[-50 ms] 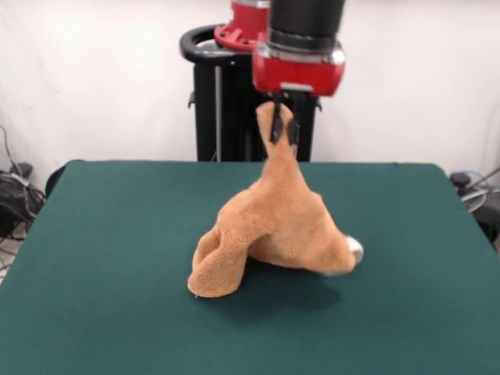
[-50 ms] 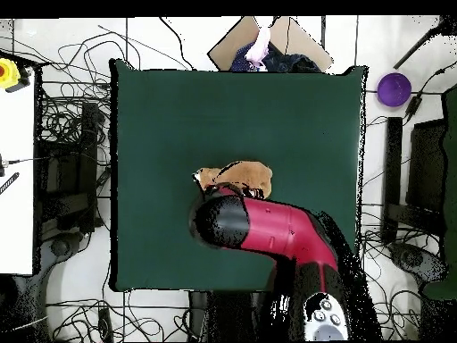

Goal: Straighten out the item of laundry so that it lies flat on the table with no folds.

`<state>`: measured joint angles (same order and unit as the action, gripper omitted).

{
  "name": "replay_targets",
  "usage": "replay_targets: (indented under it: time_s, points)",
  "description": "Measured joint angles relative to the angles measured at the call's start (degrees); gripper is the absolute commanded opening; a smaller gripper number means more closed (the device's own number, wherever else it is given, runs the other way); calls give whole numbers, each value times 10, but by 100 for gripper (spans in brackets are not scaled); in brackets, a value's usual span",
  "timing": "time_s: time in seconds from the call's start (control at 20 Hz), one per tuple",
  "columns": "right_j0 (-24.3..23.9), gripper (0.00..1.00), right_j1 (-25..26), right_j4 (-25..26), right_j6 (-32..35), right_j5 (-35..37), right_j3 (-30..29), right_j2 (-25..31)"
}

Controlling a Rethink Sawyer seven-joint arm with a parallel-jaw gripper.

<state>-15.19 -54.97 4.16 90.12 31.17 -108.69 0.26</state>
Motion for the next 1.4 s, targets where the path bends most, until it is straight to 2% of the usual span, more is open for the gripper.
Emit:
replay_targets:
  time_s: [0.65,0.9,1.4]
  points:
    - [-58,0,-86,0,0,145,-4,12]
    - [-79,0,-101,0,0,161,-4,28]
    - [-168,0,-94,2,0,161,-4,85]
